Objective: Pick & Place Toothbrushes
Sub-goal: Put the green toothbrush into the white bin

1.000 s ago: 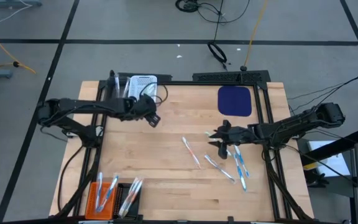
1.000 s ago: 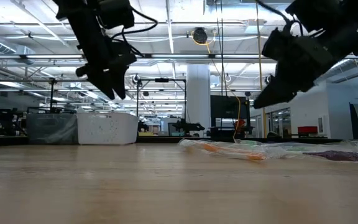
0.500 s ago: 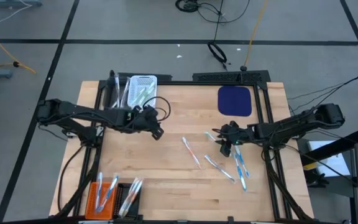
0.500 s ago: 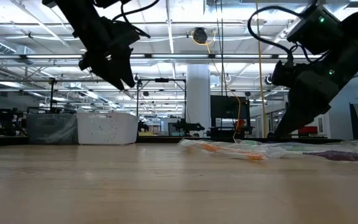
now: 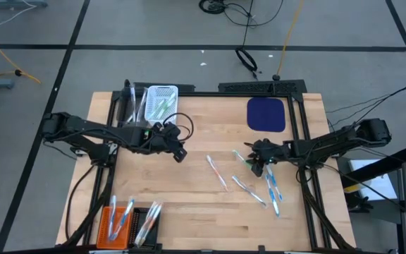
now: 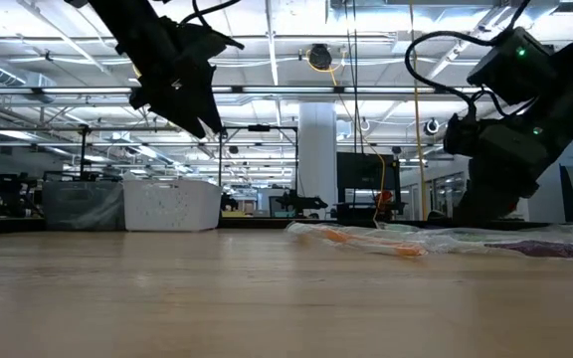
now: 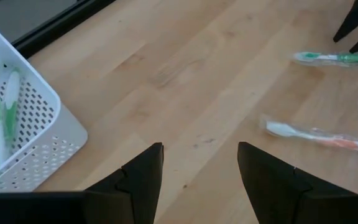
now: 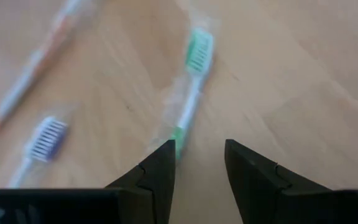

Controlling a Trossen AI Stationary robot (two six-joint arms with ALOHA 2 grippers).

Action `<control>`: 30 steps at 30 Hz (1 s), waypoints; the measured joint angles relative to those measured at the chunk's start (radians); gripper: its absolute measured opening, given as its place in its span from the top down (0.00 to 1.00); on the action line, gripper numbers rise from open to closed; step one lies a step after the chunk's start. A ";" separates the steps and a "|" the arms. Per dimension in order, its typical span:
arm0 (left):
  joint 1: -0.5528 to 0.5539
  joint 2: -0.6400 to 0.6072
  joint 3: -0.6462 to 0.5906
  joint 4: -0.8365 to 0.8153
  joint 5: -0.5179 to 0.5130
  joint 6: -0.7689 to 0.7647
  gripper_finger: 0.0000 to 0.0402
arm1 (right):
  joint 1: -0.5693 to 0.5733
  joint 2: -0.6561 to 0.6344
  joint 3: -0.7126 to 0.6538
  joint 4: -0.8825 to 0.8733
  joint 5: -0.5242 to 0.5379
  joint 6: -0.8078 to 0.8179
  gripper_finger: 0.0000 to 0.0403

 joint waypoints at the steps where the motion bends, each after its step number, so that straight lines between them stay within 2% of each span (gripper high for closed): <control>1: -0.002 0.000 0.000 0.000 0.000 0.000 0.48 | -0.001 0.000 -0.005 0.026 -0.006 0.000 0.68; 9: -0.003 0.000 0.000 0.000 0.000 0.000 0.48 | -0.001 0.016 -0.010 0.058 -0.034 0.006 0.68; 13: -0.003 0.000 0.000 0.006 0.000 0.000 0.48 | -0.001 0.074 -0.009 0.074 -0.036 0.026 0.68; 19: -0.003 0.000 0.000 0.025 0.000 0.009 0.48 | -0.004 0.168 -0.008 0.210 -0.107 -0.004 0.68; 22: -0.003 0.000 0.000 0.026 0.000 0.011 0.48 | -0.010 0.185 0.000 0.208 -0.126 -0.028 0.69; 26: -0.003 0.000 0.000 0.025 0.000 0.019 0.48 | -0.032 0.188 0.008 0.183 -0.178 -0.029 0.78; 30: -0.003 0.000 0.000 0.025 0.000 0.019 0.48 | -0.046 0.189 0.008 0.165 -0.230 -0.045 0.95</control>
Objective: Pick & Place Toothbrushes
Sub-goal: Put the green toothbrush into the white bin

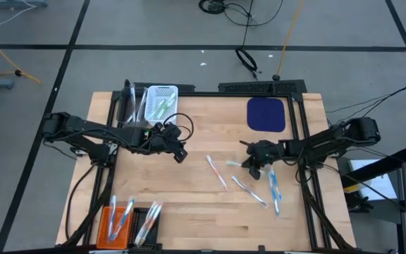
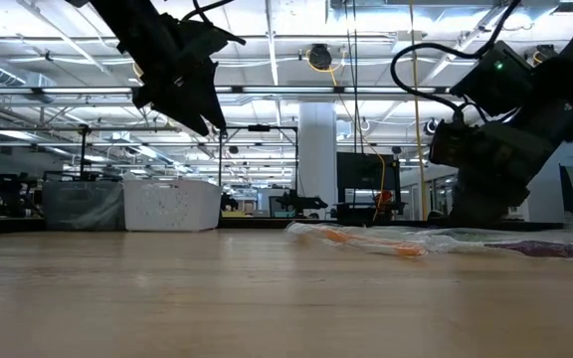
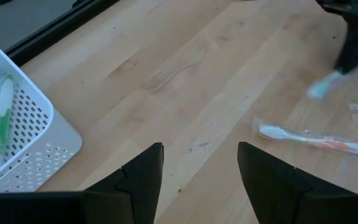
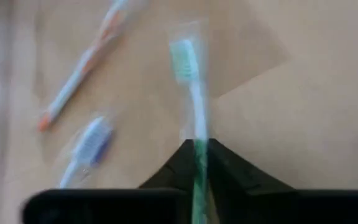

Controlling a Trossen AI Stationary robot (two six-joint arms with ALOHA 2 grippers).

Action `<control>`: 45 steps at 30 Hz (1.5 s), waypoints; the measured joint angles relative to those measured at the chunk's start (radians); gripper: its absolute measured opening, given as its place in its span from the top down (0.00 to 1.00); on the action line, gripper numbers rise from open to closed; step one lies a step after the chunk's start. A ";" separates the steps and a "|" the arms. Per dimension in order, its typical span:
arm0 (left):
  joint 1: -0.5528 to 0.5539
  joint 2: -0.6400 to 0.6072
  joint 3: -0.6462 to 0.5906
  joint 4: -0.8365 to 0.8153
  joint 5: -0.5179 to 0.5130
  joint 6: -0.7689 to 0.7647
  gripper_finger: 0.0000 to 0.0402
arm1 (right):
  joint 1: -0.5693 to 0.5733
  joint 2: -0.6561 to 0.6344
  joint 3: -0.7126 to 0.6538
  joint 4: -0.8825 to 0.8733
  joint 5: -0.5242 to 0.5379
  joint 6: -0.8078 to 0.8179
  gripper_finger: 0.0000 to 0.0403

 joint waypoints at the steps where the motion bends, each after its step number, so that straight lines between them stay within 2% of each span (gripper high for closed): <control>1: 0.000 0.000 0.000 0.000 0.000 0.000 0.48 | -0.003 0.000 -0.001 -0.005 -0.020 -0.017 0.96; 4: 0.000 0.000 0.000 0.000 0.000 0.000 0.48 | -0.010 0.001 0.000 -0.004 -0.063 -0.030 0.96; 10: 0.000 0.000 0.000 0.000 0.000 0.000 0.48 | -0.019 -0.038 0.004 -0.001 -0.053 -0.067 1.00; 16: 0.000 0.000 0.000 0.009 0.000 0.000 0.48 | -0.010 -0.103 0.058 0.009 -0.002 -0.106 1.00; 21: -0.003 0.000 0.000 0.039 0.000 0.000 0.48 | 0.021 -0.123 0.096 0.023 0.101 -0.129 1.00; 25: -0.021 0.000 0.000 0.103 0.001 0.012 0.48 | 0.041 -0.128 0.111 0.121 0.150 -0.144 1.00; 29: -0.049 0.000 0.000 0.176 0.002 0.052 0.48 | 0.069 -0.129 0.114 0.300 0.186 -0.210 1.00; 34: -0.086 0.000 0.000 0.280 0.001 0.103 0.48 | 0.115 -0.129 0.114 0.484 0.284 -0.269 1.00; 45: -0.154 0.063 0.003 0.715 0.030 0.300 0.48 | 0.229 -0.128 0.114 0.761 0.315 -0.419 1.00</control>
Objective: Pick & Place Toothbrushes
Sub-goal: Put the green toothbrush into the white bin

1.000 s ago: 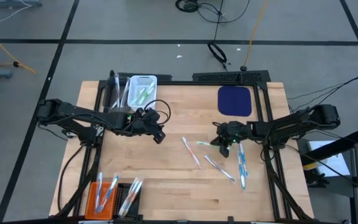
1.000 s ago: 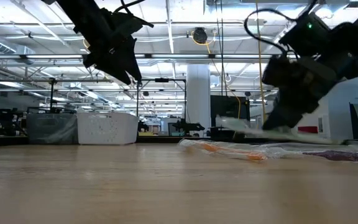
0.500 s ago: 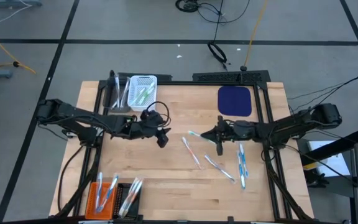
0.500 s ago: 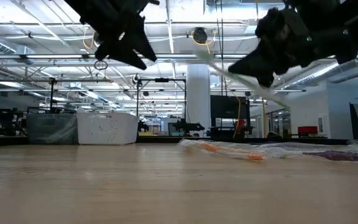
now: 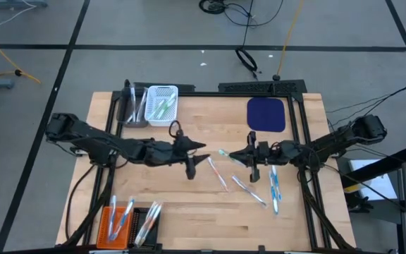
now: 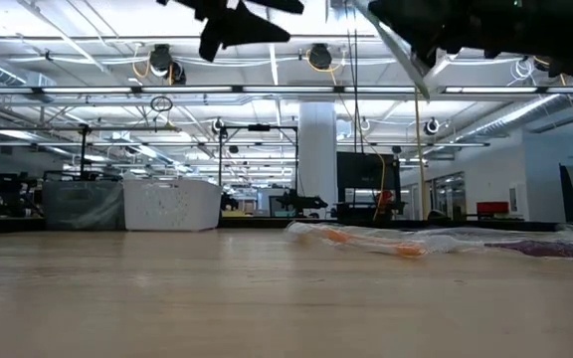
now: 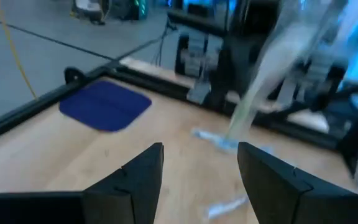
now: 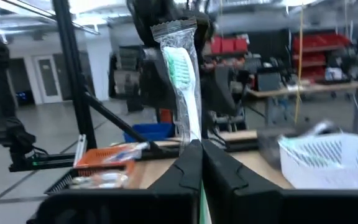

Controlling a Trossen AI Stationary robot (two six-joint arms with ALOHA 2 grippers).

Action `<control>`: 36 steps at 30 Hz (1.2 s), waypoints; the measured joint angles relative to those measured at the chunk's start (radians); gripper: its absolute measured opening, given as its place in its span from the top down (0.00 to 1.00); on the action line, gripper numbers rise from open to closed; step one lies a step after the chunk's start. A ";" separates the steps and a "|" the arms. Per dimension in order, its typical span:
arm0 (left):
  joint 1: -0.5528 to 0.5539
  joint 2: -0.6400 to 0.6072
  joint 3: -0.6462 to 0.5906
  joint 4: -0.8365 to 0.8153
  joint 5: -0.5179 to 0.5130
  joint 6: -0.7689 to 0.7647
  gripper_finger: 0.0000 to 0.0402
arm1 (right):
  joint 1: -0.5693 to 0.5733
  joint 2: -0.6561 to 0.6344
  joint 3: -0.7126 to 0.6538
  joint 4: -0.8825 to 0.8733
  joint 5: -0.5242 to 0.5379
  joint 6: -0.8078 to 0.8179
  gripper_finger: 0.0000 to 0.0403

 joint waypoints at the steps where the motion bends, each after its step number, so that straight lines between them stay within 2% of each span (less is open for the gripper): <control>1: -0.008 0.012 -0.004 0.022 0.002 0.017 0.48 | 0.008 0.000 0.000 0.018 0.000 -0.014 1.00; 5: -0.018 0.099 -0.002 0.205 0.017 0.066 0.48 | 0.040 0.000 0.000 0.051 0.049 -0.062 1.00; 11: -0.024 0.265 0.002 0.544 0.045 0.150 0.48 | 0.056 0.000 0.000 0.078 0.050 -0.070 1.00; 18: -0.020 0.384 0.014 0.745 0.051 0.190 0.48 | 0.059 0.000 0.000 0.086 0.049 -0.070 1.00; 26: -0.006 0.485 0.126 0.750 0.051 0.218 0.48 | 0.059 0.002 0.000 0.101 0.045 -0.069 1.00; 32: -0.008 0.508 0.190 0.732 0.051 0.266 0.49 | 0.059 0.006 0.000 0.099 0.045 -0.068 1.00; 36: -0.007 0.508 0.195 0.694 0.051 0.270 0.60 | 0.059 0.006 0.000 0.100 0.044 -0.069 1.00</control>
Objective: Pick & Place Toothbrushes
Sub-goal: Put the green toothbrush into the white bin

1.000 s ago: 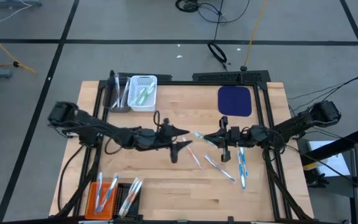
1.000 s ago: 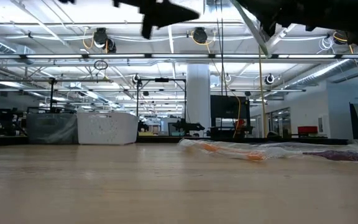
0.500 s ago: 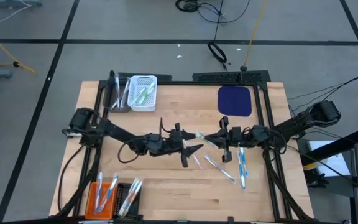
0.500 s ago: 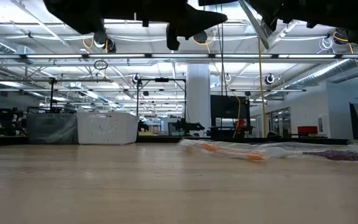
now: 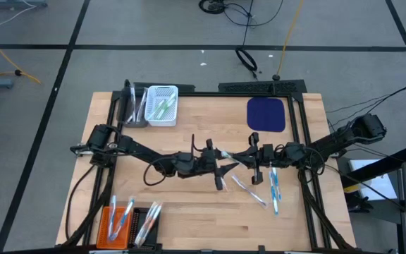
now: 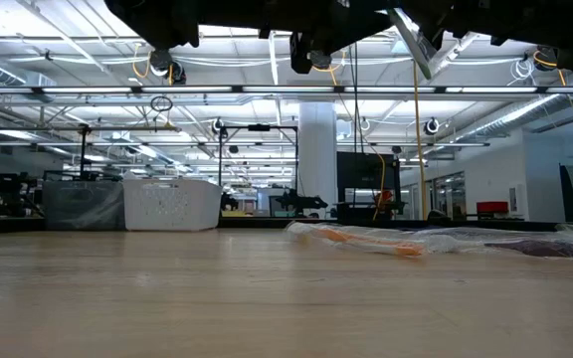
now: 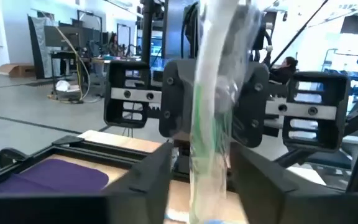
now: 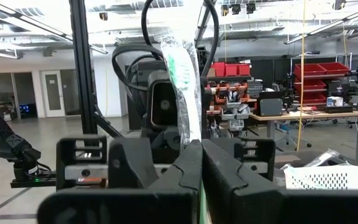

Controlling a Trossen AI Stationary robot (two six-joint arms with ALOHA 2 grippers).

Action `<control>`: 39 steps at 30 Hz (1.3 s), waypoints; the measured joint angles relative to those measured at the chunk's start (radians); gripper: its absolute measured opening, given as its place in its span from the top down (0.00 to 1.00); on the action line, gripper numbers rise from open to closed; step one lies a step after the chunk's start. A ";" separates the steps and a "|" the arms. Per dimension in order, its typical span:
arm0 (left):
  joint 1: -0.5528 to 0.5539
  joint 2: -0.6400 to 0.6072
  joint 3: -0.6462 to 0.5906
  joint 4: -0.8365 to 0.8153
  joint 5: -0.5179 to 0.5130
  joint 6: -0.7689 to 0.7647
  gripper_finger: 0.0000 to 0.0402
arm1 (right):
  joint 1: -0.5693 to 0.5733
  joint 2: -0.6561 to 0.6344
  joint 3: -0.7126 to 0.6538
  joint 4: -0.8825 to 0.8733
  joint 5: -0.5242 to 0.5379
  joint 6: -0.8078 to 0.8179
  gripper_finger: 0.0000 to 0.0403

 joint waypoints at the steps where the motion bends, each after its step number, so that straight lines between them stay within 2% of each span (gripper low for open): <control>1: 0.000 0.000 0.000 -0.008 0.000 -0.001 0.65 | 0.000 0.000 0.000 0.000 0.000 0.000 1.00; 5: 0.000 0.000 0.001 -0.049 0.001 -0.002 0.89 | 0.000 0.000 0.000 -0.001 -0.001 0.000 1.00; 7: 0.000 0.000 0.001 -0.052 0.000 -0.001 0.96 | 0.000 0.000 0.000 -0.002 -0.002 0.000 1.00; 22: 0.000 0.000 0.001 -0.078 0.001 -0.019 0.99 | 0.000 -0.001 0.000 -0.037 -0.002 -0.040 0.99; 26: -0.002 0.000 0.001 -0.104 0.001 -0.025 0.99 | 0.000 -0.001 0.000 -0.045 0.000 -0.050 0.89; 32: -0.003 -0.003 0.001 -0.125 0.004 -0.039 0.99 | 0.000 -0.001 0.000 -0.044 0.005 -0.082 0.64; 36: -0.003 -0.062 0.000 -0.240 -0.025 -0.045 0.99 | 0.000 -0.001 0.000 -0.042 0.005 -0.082 0.51; 39: -0.011 -0.136 0.000 -0.405 -0.071 -0.046 0.99 | 0.000 -0.001 0.000 -0.037 0.005 -0.079 0.47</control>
